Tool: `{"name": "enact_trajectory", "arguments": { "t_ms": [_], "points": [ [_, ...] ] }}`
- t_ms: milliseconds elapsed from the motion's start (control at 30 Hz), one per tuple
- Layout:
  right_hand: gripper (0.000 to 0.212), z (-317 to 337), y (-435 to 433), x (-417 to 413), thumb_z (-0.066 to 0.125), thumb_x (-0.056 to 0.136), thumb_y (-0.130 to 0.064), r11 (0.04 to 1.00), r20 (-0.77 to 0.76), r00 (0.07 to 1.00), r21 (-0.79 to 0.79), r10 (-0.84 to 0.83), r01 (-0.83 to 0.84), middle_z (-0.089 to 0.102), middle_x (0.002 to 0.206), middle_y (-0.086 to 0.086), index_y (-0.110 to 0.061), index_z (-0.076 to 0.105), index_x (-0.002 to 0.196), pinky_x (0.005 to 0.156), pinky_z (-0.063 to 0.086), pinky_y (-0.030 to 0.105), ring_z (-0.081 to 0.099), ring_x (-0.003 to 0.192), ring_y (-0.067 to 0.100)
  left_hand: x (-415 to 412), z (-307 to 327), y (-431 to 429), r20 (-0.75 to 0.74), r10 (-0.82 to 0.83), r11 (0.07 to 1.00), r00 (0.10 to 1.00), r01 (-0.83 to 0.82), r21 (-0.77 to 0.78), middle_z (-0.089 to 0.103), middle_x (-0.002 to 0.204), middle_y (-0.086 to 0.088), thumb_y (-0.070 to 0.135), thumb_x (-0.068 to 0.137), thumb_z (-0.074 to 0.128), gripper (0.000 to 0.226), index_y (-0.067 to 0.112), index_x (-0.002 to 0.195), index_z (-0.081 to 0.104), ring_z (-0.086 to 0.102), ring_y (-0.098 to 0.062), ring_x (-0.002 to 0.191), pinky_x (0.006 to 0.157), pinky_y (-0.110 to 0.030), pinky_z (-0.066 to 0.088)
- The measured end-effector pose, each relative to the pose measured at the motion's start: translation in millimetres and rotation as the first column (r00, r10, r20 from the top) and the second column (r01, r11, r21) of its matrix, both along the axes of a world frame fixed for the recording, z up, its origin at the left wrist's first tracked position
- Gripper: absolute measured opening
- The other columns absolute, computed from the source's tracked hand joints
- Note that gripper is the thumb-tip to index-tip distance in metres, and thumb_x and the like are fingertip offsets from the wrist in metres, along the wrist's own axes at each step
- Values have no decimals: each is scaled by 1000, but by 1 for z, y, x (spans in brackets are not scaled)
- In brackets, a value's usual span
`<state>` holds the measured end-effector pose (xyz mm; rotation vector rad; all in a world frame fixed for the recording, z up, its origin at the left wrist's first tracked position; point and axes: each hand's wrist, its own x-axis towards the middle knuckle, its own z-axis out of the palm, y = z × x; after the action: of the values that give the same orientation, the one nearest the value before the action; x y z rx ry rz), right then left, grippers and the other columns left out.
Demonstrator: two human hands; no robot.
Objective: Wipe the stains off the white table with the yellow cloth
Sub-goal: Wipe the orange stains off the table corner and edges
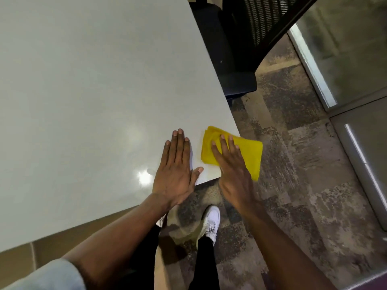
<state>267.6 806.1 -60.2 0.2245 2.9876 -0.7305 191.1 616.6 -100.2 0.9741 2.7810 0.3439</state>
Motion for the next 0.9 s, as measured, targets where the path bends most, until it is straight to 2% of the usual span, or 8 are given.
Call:
{"name": "enact_trajectory", "arguments": {
  "t_ms": [100,167,333,500,633,733,900],
  "points": [
    [98,4,6,42,45,75,17,996,26,996,-24,88,-87,6,174,11,-15,21,164,132,11,53,-5,162,34,1,4,0,21,5,1000,1000,-5,-17,-9,181,-21,62,112,28,90,-1,171,4,-9,-34,170,137,-55,10],
    [98,8,18,39,45,73,15,995,40,995,-39,93,-91,9,174,10,-16,25,163,132,10,50,-3,162,33,1,8,1,18,-3,1000,1000,3,-31,-9,181,-22,60,112,30,90,-2,171,5,-10,-35,170,137,-55,9],
    [94,5,54,-36,50,76,15,983,45,983,14,180,-181,12,173,14,-14,28,162,132,10,49,0,162,35,2,15,4,47,-2,996,999,6,-84,-16,180,-22,60,112,24,90,-3,170,-3,-15,-35,169,137,-55,5],
    [90,2,59,-68,46,81,18,989,35,989,-24,147,-146,8,174,13,-15,26,163,133,4,46,-3,162,33,3,26,8,78,20,988,997,-8,-154,-19,179,-21,61,111,21,90,-2,170,-7,-19,-34,168,137,-54,3],
    [97,5,50,-7,47,75,21,989,-1,991,-61,134,-133,7,174,12,-14,25,163,132,8,50,-4,162,33,13,32,27,108,157,988,982,-156,-18,-16,180,-20,65,109,28,95,-1,171,-1,-17,-33,168,138,-48,-2],
    [99,6,50,19,45,73,23,992,-1,995,-71,104,-104,10,173,11,-14,26,162,131,13,52,-2,162,32,29,24,45,94,169,985,981,-166,-40,-14,179,-23,58,113,33,90,-3,170,0,-15,-36,168,138,-52,1],
    [95,1,65,-42,45,79,22,991,25,990,-12,137,-137,8,174,10,-16,26,163,130,18,49,-3,162,31,36,17,49,67,197,980,978,-194,-48,-15,179,-24,55,115,29,86,-3,170,-2,-16,-36,168,138,-54,3]
  ]
}}
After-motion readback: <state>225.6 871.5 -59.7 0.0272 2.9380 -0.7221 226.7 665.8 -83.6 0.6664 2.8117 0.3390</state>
